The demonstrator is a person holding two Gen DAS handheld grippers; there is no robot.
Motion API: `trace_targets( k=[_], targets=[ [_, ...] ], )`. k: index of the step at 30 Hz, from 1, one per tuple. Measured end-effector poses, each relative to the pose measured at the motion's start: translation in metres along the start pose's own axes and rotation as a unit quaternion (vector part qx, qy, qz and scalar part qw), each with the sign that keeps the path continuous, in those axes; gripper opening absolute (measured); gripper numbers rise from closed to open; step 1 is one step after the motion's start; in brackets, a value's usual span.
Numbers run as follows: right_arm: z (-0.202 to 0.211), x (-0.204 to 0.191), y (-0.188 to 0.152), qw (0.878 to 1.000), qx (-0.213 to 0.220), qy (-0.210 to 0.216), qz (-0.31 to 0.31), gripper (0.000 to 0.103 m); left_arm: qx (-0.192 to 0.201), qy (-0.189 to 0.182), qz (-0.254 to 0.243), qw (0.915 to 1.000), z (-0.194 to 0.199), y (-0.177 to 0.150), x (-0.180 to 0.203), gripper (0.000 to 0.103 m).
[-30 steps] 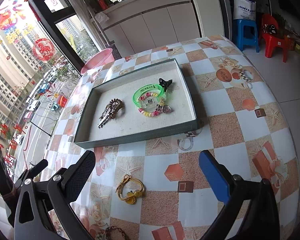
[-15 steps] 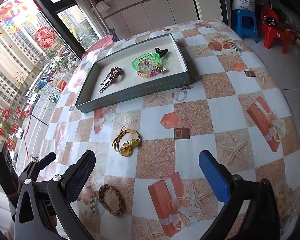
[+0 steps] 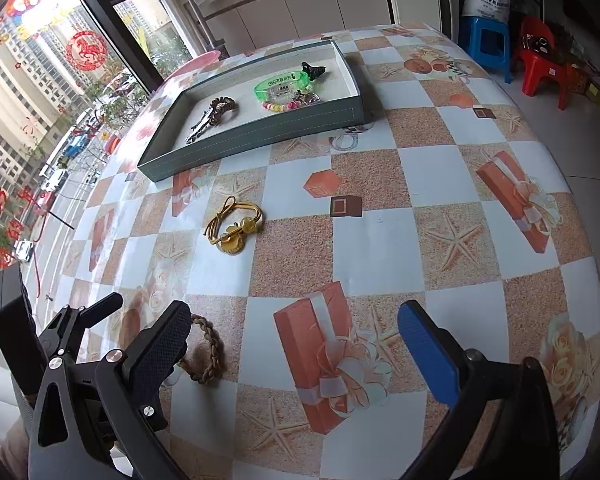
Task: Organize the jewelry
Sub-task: 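Withdraw both tools from the tray toward the braided bracelet and yellow hair tie, then grasp the braided cord bracelet with the left tool while the right tool grasps the yellow beaded hair tie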
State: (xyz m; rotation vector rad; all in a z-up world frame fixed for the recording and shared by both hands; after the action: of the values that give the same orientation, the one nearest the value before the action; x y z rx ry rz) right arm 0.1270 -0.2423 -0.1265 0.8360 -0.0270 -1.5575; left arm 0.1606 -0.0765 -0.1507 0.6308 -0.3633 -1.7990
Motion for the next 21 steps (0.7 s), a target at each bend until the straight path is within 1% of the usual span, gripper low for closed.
trace_targets(
  k=[6,7,9,11,13,14,15,16,17,18,19,21],
  targets=[
    [-0.004,0.002,-0.006,1.0,-0.003,-0.002,-0.005,0.103,-0.005,0.009,-0.007,0.9999,-0.002,-0.002,0.004,0.103],
    [-0.004,0.003,-0.007,1.0,-0.003,-0.002,-0.006,0.103,-0.004,0.003,-0.008,1.0,-0.001,-0.002,0.006,0.102],
    [-0.005,0.005,-0.008,1.0,-0.003,-0.005,-0.009,0.103,-0.002,-0.002,-0.015,0.9999,0.003,-0.001,0.01,0.096],
    [-0.005,0.008,-0.008,1.0,-0.003,-0.008,-0.012,0.103,0.002,-0.012,-0.025,0.9996,0.007,0.0,0.017,0.081],
    [-0.006,0.011,-0.008,1.0,-0.003,-0.01,-0.014,0.103,0.008,-0.012,-0.037,0.9992,0.01,0.001,0.022,0.075],
    [-0.006,0.012,-0.008,1.0,-0.003,-0.011,-0.014,0.103,0.01,-0.016,-0.04,0.999,0.011,0.0,0.024,0.068],
    [-0.007,0.012,-0.008,1.0,-0.004,-0.012,-0.015,0.103,0.011,-0.022,-0.042,0.9988,0.013,0.0,0.027,0.064],
    [-0.007,0.013,-0.008,1.0,-0.004,-0.012,-0.016,0.103,0.013,-0.027,-0.043,0.9986,0.015,0.0,0.029,0.055],
    [-0.008,0.013,-0.008,1.0,-0.005,-0.013,-0.016,0.103,0.016,-0.028,-0.046,0.9984,0.016,0.0,0.031,0.041],
    [-0.008,0.013,-0.008,1.0,-0.005,-0.014,-0.015,0.103,0.02,-0.026,-0.051,0.9982,0.018,0.0,0.033,0.033],
    [-0.009,0.013,-0.008,1.0,-0.006,-0.015,-0.015,0.103,0.022,-0.024,-0.054,0.998,0.018,0.0,0.034,0.021],
    [-0.012,0.012,-0.007,1.0,-0.008,-0.016,-0.014,0.103,0.023,-0.022,-0.05,0.9982,0.019,0.0,0.034,0.02]
  ],
)
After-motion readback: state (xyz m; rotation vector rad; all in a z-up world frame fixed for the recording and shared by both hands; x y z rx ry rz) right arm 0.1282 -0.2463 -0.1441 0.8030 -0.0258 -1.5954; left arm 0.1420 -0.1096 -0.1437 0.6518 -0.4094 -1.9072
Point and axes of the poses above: each gripper's, at about its wrist camera, not at the fingertips, and z roughly against the way its jaws point, x to its right, y to its top, the point moved 10 cm from there along -z, roughly the way its jaws point, and after that the axes turned 15 degrees about y, right-handed, at the moved point
